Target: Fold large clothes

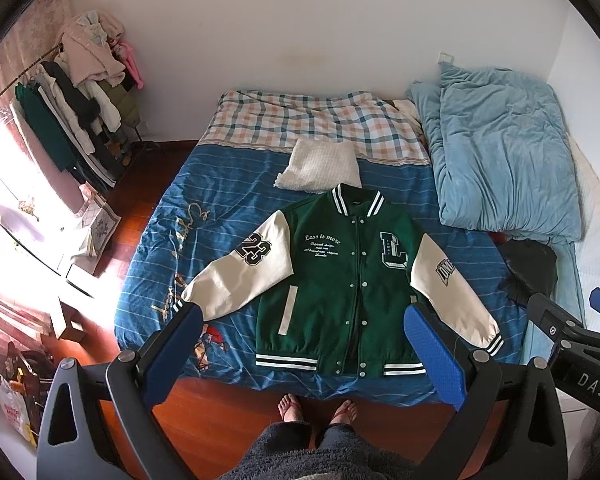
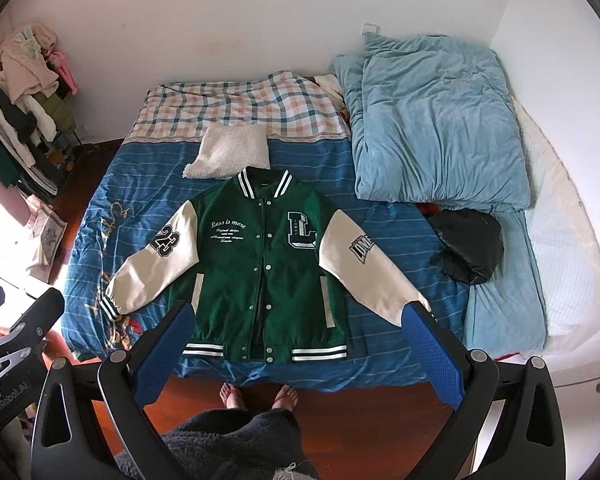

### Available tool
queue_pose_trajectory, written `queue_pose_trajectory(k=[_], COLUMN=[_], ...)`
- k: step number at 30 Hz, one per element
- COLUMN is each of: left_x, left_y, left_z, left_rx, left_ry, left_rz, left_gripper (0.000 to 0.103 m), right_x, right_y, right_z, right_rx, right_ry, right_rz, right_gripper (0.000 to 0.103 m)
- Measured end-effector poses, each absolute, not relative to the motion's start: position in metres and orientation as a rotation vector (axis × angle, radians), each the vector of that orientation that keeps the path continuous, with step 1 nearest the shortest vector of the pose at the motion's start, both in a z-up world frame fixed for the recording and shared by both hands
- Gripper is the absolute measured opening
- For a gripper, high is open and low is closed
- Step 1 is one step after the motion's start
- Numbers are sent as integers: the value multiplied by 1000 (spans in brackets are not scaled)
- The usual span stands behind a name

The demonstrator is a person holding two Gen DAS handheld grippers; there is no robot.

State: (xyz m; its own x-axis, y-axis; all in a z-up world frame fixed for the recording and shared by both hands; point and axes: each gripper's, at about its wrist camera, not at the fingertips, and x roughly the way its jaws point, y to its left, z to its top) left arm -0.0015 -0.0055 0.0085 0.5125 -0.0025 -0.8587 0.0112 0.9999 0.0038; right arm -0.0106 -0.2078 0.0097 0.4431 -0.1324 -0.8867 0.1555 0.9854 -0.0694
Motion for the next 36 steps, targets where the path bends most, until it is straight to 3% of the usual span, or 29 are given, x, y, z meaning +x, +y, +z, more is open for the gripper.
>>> queue_pose_trajectory(k=[36], left_x=[5], left_y=[-9], left_z=[14], left_rx=[9], left_ry=[1027], left_rz=[-11], left_gripper=[103], right_x=[-2], right_y=[-213], right_z=[14], right_rx=[21], right_ry=[1095], right_rz=[-171], right_gripper=[103])
